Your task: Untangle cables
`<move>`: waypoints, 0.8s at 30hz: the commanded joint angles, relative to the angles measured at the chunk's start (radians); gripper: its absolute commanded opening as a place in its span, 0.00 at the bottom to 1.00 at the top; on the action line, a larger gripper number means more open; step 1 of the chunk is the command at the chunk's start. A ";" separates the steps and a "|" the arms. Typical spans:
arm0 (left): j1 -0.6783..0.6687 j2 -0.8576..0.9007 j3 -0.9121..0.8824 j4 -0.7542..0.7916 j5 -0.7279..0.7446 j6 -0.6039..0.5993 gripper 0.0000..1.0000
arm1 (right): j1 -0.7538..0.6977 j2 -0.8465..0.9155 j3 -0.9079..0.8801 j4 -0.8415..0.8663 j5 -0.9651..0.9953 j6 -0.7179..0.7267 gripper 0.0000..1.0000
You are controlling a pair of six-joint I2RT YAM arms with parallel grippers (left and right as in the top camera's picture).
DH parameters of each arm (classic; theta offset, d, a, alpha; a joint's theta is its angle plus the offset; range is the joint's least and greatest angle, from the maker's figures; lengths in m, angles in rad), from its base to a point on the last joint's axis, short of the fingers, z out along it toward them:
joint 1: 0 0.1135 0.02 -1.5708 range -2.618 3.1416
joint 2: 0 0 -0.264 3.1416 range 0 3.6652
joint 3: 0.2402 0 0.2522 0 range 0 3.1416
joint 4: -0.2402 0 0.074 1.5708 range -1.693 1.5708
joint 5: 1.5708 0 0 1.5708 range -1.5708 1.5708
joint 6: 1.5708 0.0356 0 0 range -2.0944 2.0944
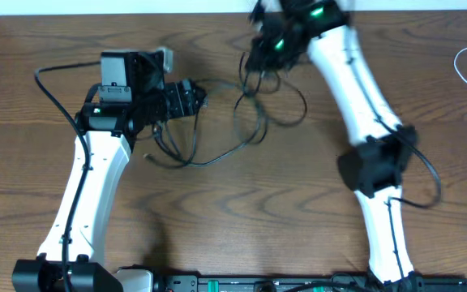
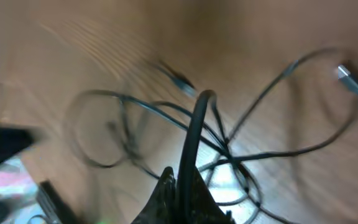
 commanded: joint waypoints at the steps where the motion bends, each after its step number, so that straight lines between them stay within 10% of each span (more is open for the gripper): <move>1: 0.002 0.005 0.016 0.079 0.220 0.025 0.75 | -0.016 -0.148 0.076 -0.013 -0.083 -0.049 0.01; 12: -0.088 0.005 0.016 0.248 0.252 -0.058 0.84 | -0.014 -0.246 0.076 -0.016 -0.126 -0.044 0.01; 24: -0.241 0.015 0.016 0.303 -0.096 -0.224 0.86 | -0.014 -0.246 0.075 -0.028 -0.127 -0.045 0.01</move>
